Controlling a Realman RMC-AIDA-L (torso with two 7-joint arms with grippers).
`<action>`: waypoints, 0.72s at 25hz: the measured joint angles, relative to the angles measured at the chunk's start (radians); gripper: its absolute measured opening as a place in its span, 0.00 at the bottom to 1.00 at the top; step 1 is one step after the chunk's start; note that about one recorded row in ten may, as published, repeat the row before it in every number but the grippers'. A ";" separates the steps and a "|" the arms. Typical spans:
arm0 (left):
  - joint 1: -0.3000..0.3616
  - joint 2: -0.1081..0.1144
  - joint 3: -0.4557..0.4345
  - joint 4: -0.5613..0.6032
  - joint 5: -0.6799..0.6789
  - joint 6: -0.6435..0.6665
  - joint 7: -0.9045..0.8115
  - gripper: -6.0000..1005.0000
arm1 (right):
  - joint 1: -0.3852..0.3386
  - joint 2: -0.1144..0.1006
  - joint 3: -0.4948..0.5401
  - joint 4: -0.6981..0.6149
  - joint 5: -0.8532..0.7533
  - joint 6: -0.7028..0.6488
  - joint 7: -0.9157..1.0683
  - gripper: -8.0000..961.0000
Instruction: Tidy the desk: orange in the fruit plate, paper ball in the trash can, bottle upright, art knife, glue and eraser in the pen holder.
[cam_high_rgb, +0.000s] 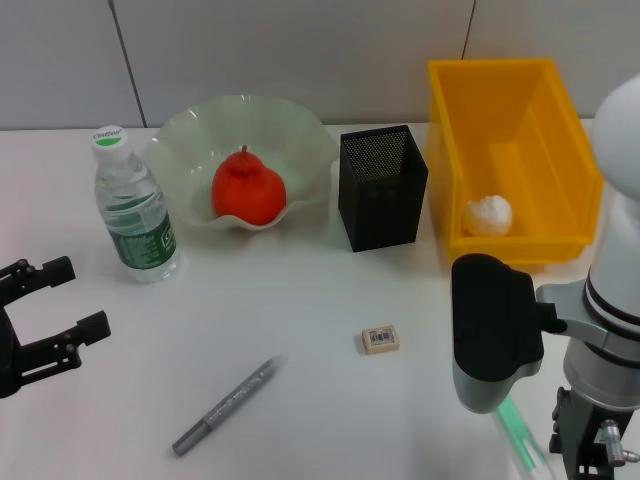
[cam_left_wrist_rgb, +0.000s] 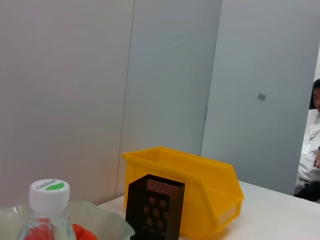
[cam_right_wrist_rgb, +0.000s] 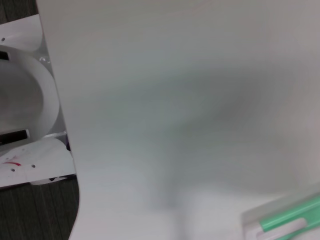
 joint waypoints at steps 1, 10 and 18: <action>0.000 0.000 0.000 0.000 0.000 0.000 0.000 0.82 | 0.000 0.000 0.000 0.000 0.000 0.002 0.000 0.88; 0.003 0.002 -0.012 0.000 -0.001 0.000 0.000 0.82 | 0.012 0.001 0.000 0.032 0.035 0.029 -0.015 0.88; 0.005 0.003 -0.014 0.000 -0.002 0.000 0.002 0.82 | 0.019 0.003 -0.001 0.039 0.047 0.061 -0.040 0.88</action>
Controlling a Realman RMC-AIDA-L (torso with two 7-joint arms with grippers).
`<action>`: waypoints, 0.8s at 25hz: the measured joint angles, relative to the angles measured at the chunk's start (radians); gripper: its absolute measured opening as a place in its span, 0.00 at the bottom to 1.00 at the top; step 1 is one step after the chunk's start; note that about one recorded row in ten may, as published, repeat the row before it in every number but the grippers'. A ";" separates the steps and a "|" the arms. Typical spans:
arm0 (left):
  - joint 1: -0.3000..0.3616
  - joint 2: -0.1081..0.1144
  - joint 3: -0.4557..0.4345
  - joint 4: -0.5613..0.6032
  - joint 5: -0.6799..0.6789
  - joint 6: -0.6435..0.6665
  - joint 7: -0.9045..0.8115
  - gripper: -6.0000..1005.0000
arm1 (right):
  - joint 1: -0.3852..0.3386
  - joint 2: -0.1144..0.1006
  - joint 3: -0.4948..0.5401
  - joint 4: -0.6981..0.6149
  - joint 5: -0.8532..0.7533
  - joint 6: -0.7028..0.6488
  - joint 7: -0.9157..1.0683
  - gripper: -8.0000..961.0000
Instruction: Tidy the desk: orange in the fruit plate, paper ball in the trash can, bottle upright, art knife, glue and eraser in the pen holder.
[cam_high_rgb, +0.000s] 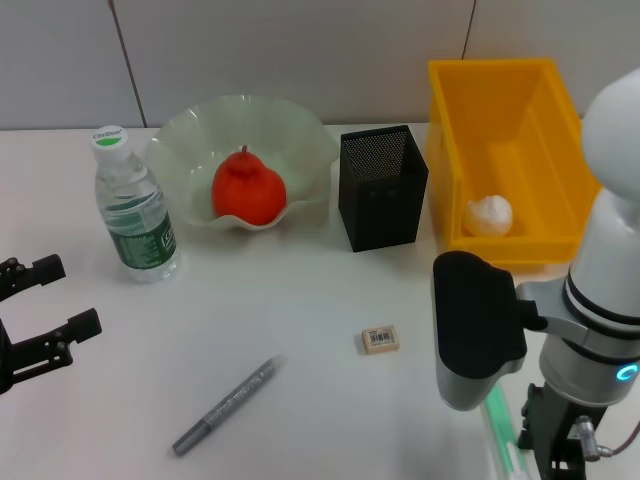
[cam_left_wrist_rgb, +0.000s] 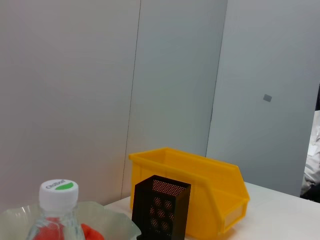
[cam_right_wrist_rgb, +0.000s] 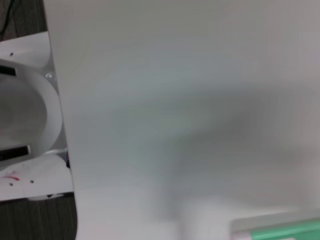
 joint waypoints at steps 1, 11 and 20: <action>0.001 0.000 0.000 0.000 0.000 0.000 0.001 0.82 | 0.005 0.000 0.000 0.002 0.007 0.009 -0.003 0.88; 0.002 0.000 -0.009 -0.003 0.003 0.000 0.008 0.82 | 0.024 0.000 0.000 0.006 0.055 0.045 -0.040 0.88; 0.003 0.000 -0.012 -0.009 0.003 -0.001 0.012 0.82 | 0.039 0.000 0.000 -0.009 0.063 0.078 -0.092 0.88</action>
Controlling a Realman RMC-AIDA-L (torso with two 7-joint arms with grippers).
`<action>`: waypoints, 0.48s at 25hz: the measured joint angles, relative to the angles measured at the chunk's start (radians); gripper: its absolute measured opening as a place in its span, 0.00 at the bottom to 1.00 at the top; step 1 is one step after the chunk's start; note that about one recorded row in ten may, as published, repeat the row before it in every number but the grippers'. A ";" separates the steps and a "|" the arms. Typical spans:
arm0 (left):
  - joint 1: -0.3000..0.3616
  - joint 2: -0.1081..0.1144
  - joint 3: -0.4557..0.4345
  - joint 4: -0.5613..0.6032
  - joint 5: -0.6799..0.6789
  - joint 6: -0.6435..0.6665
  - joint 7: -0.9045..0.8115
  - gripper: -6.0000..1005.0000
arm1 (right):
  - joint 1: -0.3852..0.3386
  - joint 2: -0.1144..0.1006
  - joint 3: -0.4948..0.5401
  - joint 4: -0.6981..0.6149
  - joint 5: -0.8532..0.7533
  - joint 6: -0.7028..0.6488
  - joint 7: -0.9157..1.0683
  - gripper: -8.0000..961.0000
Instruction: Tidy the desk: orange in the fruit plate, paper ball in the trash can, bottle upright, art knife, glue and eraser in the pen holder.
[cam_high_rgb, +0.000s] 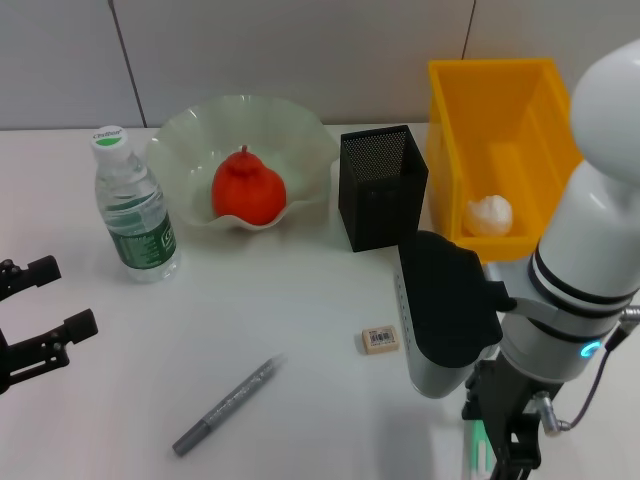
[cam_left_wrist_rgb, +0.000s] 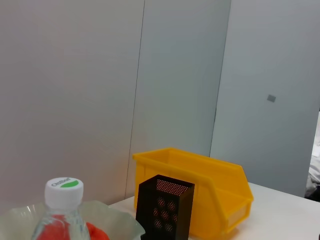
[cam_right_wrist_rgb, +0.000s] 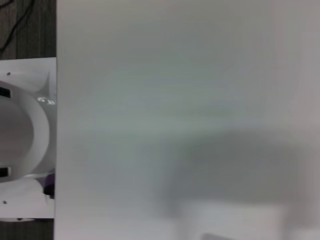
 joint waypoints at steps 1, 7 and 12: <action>0.000 0.000 0.000 0.000 0.000 0.000 0.000 0.82 | 0.003 0.000 0.000 -0.005 0.000 0.002 -0.010 0.88; 0.007 -0.009 -0.021 -0.002 -0.002 0.005 0.000 0.82 | 0.011 -0.002 -0.018 -0.047 -0.007 -0.011 -0.111 0.88; 0.014 -0.016 -0.065 -0.026 -0.004 0.013 -0.011 0.82 | 0.024 -0.006 -0.052 -0.053 -0.039 -0.045 -0.203 0.88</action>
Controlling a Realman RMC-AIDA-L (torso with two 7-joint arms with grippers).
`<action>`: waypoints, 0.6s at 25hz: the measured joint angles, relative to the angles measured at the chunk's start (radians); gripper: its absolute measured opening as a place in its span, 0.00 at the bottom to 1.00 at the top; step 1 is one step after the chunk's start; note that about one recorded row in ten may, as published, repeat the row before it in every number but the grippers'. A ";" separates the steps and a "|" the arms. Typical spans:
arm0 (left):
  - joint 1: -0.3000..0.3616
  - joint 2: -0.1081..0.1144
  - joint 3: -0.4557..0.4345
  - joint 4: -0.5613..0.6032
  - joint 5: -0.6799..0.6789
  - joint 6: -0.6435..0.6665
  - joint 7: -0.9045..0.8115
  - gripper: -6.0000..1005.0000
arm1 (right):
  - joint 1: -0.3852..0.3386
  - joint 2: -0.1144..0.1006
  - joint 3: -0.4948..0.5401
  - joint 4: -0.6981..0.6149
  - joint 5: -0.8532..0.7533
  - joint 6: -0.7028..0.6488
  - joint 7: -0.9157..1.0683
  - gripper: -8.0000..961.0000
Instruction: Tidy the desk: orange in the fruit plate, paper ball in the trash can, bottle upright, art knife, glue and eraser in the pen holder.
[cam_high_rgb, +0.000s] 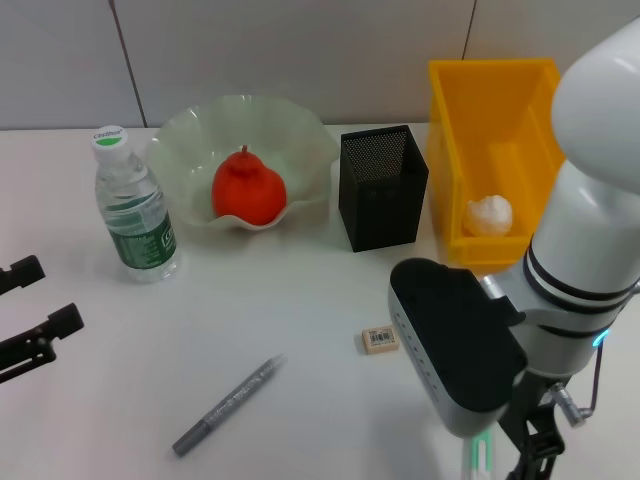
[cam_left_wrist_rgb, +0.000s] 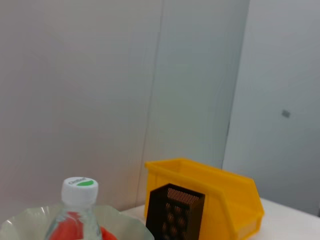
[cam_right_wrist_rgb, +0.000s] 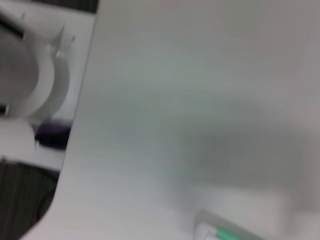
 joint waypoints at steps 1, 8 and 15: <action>0.000 0.000 -0.015 -0.016 0.000 0.002 0.000 0.82 | 0.000 0.000 0.000 -0.001 -0.004 -0.008 -0.024 0.88; 0.000 0.000 -0.087 -0.078 -0.001 0.014 0.010 0.82 | -0.013 -0.001 -0.017 -0.019 -0.013 -0.017 -0.176 0.88; 0.003 0.000 -0.086 -0.115 0.001 0.028 0.045 0.82 | -0.014 -0.014 -0.082 0.009 -0.012 0.051 -0.258 0.88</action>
